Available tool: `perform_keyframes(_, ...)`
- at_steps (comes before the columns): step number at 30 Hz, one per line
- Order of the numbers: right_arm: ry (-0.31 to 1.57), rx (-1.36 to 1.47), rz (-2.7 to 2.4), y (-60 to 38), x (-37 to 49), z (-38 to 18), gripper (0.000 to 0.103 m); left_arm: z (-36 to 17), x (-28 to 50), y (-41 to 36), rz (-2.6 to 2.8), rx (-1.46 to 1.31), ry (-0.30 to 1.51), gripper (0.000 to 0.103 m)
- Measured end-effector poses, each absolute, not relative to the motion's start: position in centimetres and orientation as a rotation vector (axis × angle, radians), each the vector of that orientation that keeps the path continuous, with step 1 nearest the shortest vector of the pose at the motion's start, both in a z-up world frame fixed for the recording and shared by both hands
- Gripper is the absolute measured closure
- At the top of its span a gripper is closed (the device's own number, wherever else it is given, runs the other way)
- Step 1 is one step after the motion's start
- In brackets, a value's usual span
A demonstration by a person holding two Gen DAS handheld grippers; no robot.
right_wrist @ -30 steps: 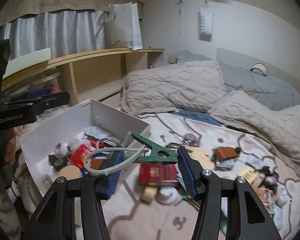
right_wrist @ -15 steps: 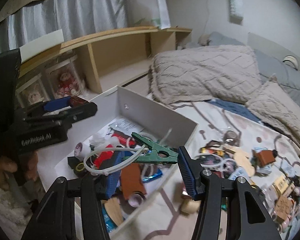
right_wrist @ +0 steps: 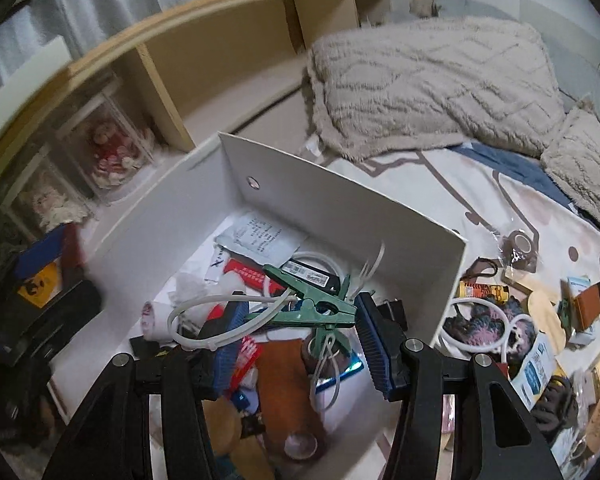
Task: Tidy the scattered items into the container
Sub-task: 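Open the right tool to drop the clothespin while left lowers the lighter into the box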
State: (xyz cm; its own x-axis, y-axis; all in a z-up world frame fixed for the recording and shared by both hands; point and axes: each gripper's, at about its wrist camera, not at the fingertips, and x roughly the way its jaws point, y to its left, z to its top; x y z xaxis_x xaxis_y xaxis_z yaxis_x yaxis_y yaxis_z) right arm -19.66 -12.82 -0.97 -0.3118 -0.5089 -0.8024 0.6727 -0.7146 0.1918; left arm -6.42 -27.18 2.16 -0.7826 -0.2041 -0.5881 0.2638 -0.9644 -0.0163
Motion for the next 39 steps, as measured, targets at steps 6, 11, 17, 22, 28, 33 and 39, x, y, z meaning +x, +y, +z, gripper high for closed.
perform_keyframes(6,0.192,1.250,-2.076,-14.4,-22.1,-1.7,0.048,1.3,-6.8,-27.1,-2.741,0.940,0.117,0.020)
perform_keyframes(11,0.149,1.280,-2.103,-15.3,-23.1,-2.3,0.048,0.5,-7.0,-27.3,-2.725,0.969,0.119,0.020)
perform_keyframes(17,0.126,1.257,-2.149,-15.5,-23.1,-2.5,0.017,0.0,-7.1,-27.3,-2.732,0.988,0.151,0.020)
perform_keyframes(22,0.141,1.240,-2.135,-15.3,-22.5,-2.1,0.017,-0.6,-7.2,-27.3,-2.738,1.008,0.161,0.020)
perform_keyframes(28,0.104,1.218,-2.121,-13.2,-21.3,-1.6,0.017,-1.3,-7.5,-28.0,-2.740,1.035,0.221,0.020)
perform_keyframes(33,0.040,1.196,-2.093,-11.0,-20.4,-1.3,0.017,-1.2,-7.8,-28.5,-2.725,1.058,0.262,0.020)
perform_keyframes(39,0.035,1.148,-2.058,-9.8,-19.5,-0.6,0.017,0.1,-8.8,-29.3,-2.708,1.101,0.304,0.020)
